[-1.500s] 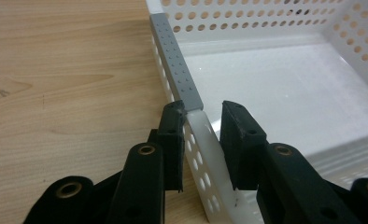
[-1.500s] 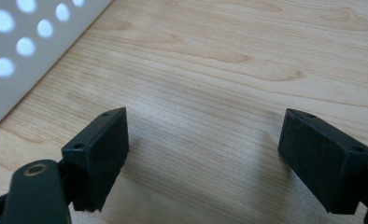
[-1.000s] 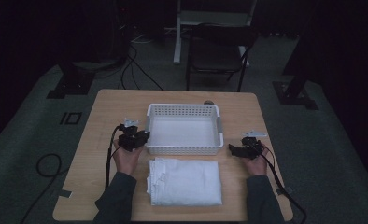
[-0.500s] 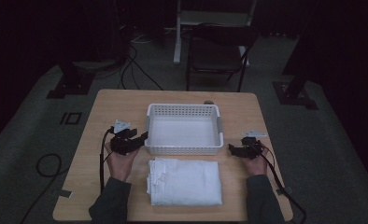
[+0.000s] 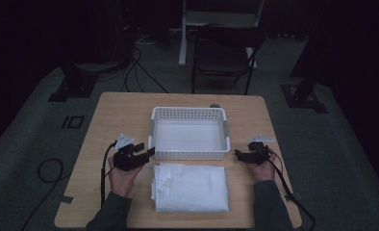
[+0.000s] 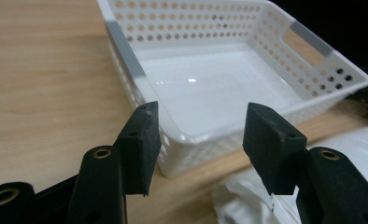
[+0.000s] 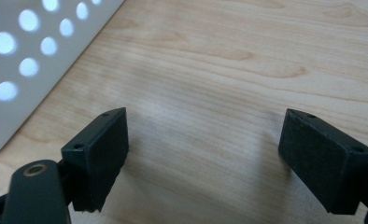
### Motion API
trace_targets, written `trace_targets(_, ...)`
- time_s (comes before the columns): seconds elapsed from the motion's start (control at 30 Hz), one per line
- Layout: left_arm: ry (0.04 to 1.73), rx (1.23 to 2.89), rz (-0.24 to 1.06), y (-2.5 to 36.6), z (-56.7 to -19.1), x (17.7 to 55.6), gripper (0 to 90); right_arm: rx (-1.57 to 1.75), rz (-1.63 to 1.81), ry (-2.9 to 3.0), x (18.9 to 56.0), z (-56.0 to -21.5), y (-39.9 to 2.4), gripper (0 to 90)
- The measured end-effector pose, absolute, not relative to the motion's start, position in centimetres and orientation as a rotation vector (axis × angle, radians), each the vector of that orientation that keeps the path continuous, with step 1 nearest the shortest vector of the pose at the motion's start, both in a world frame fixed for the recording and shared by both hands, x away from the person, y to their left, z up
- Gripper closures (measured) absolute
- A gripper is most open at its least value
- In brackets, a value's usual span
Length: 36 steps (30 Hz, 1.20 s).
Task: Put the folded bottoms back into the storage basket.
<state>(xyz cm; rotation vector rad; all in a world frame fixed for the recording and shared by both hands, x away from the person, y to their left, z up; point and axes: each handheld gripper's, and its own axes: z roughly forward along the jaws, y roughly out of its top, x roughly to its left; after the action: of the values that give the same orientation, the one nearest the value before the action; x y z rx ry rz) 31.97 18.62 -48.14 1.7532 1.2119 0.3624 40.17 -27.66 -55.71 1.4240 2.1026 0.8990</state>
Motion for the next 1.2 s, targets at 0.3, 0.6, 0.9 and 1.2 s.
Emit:
trace_targets(0.3,1.16,1.786,0.375,17.2,-49.3,31.0,36.1,1.352,0.895,2.102,38.5,-54.3,-26.7,30.2)
trace_targets(0.6,1.143,1.818,0.339,15.7,-49.6,28.9,29.0,1.287,0.97,2.146,34.5,-52.3,-25.0,31.6)
trace_targets(0.9,1.099,1.85,0.368,14.9,-49.3,26.5,28.3,1.244,1.09,2.139,30.0,-51.0,-23.6,31.8)
trace_targets(1.2,1.082,1.899,0.393,14.4,-50.1,23.7,28.0,1.093,1.089,2.219,25.3,-51.4,-20.4,32.7)
